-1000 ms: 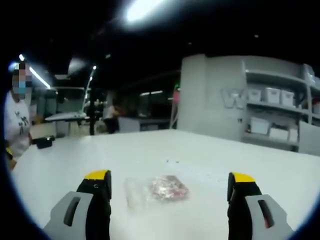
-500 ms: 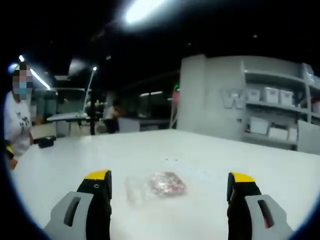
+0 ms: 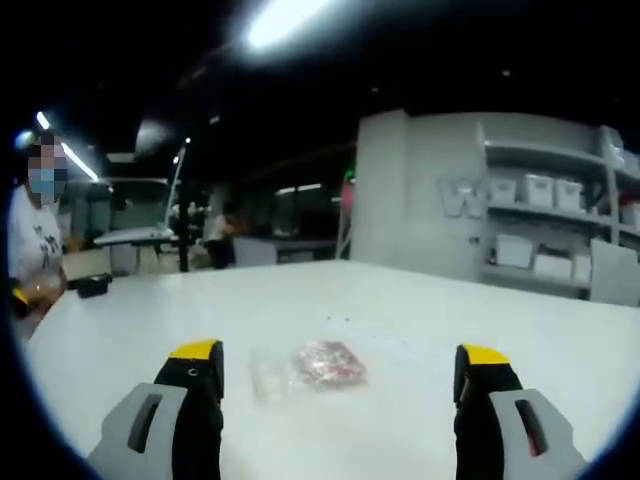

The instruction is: Open the resealable bag by pulling the two sides of the seal apart until the entire bag opening is separated and visibly accessible.

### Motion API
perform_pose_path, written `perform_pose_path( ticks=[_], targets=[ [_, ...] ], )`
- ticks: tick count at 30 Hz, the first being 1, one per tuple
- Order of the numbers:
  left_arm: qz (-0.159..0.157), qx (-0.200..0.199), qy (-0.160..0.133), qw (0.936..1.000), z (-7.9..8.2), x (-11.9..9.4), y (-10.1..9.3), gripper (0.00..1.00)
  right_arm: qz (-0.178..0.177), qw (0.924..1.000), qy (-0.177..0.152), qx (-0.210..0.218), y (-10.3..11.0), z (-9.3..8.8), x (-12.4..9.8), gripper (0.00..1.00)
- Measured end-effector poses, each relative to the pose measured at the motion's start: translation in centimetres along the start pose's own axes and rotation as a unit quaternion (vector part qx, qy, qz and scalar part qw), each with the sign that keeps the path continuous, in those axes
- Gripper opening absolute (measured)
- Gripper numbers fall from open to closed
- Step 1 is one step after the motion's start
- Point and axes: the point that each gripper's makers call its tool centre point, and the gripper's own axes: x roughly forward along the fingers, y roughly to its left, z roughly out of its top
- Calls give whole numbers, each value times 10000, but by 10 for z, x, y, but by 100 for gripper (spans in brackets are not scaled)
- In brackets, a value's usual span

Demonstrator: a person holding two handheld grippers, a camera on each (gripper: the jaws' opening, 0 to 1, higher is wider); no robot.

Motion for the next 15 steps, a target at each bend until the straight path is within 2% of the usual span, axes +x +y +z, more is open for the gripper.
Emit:
perform_pose_path(
  ticks=[9, 15],
  targets=[
    [-32, 5, -31, 10000, 0, -2, -4, 98, 29, 10000, -43, -64, 5, 0, -14, 97],
    [-24, 17, -68, 10000, 2, -5, -5, 98, -48, 10000, -66, -30, 0, 1, -18, 97]
  ],
)
